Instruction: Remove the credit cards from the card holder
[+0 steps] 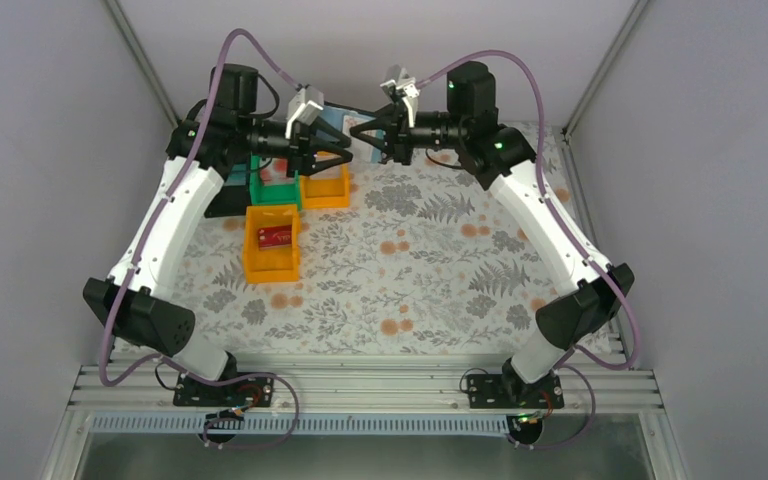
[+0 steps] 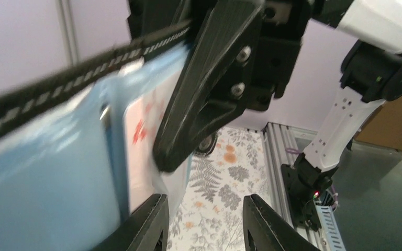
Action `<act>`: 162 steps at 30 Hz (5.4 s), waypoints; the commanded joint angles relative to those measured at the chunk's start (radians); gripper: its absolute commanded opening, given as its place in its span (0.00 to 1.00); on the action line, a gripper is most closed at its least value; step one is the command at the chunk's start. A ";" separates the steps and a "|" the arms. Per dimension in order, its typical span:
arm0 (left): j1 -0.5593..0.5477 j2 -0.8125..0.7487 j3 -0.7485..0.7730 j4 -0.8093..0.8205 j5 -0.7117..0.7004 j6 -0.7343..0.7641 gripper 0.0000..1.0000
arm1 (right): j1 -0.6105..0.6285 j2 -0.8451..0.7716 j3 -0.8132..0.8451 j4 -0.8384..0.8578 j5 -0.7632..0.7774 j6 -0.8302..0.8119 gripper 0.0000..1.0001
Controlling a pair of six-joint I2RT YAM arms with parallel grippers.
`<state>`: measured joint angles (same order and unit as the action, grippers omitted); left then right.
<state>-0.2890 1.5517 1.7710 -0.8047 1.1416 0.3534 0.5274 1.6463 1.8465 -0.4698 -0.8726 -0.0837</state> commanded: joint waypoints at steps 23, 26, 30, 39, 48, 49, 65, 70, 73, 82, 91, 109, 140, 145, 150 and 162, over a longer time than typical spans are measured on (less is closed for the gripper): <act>-0.018 -0.006 0.071 0.017 -0.148 0.041 0.24 | 0.027 -0.010 0.008 -0.010 -0.122 -0.013 0.04; -0.015 -0.013 0.067 0.010 -0.220 0.047 0.24 | 0.028 -0.014 0.000 -0.002 -0.094 -0.006 0.04; -0.007 -0.010 0.095 0.005 -0.349 0.042 0.37 | 0.017 -0.009 0.005 0.000 0.043 0.040 0.04; 0.117 0.005 0.179 0.018 -0.400 0.023 0.51 | -0.009 0.009 0.021 -0.014 0.130 0.103 0.04; 0.019 -0.017 0.225 -0.107 -0.065 0.169 0.45 | -0.013 0.058 0.054 -0.033 0.201 0.140 0.04; 0.011 -0.013 0.234 -0.119 -0.066 0.181 0.44 | -0.012 0.060 0.058 -0.037 0.202 0.138 0.04; 0.018 0.010 0.062 -0.047 -0.161 0.091 0.40 | -0.009 -0.063 -0.017 -0.008 0.038 0.026 0.04; -0.033 0.000 0.075 -0.050 -0.171 0.097 0.35 | 0.001 -0.060 -0.021 0.004 0.019 0.024 0.04; -0.041 0.007 0.100 -0.030 -0.139 0.051 0.34 | 0.011 -0.048 -0.011 0.008 0.012 0.022 0.04; -0.042 0.031 0.172 -0.013 -0.065 0.010 0.25 | 0.021 -0.013 0.005 0.009 0.024 0.030 0.04; -0.047 0.044 0.143 -0.005 -0.047 -0.002 0.10 | 0.021 0.051 0.066 0.029 0.010 0.069 0.04; 0.048 0.058 -0.072 0.194 0.101 -0.219 0.02 | -0.032 0.106 -0.072 -0.026 -0.204 0.015 0.19; 0.135 0.041 -0.210 0.062 0.078 0.036 0.02 | -0.081 0.146 -0.148 -0.068 -0.281 0.017 0.04; 0.131 0.059 -0.201 0.037 0.118 0.032 0.31 | -0.076 0.124 -0.145 -0.046 -0.289 0.008 0.04; 0.131 0.051 -0.207 0.045 0.115 0.029 0.03 | -0.077 0.127 -0.132 -0.057 -0.297 0.002 0.04; 0.167 0.053 -0.186 0.037 0.113 0.030 0.02 | -0.101 0.108 -0.161 -0.108 -0.290 -0.021 0.15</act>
<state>-0.1383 1.6180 1.5673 -0.7807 1.2415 0.3656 0.4427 1.7836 1.6775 -0.5507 -1.1336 -0.0940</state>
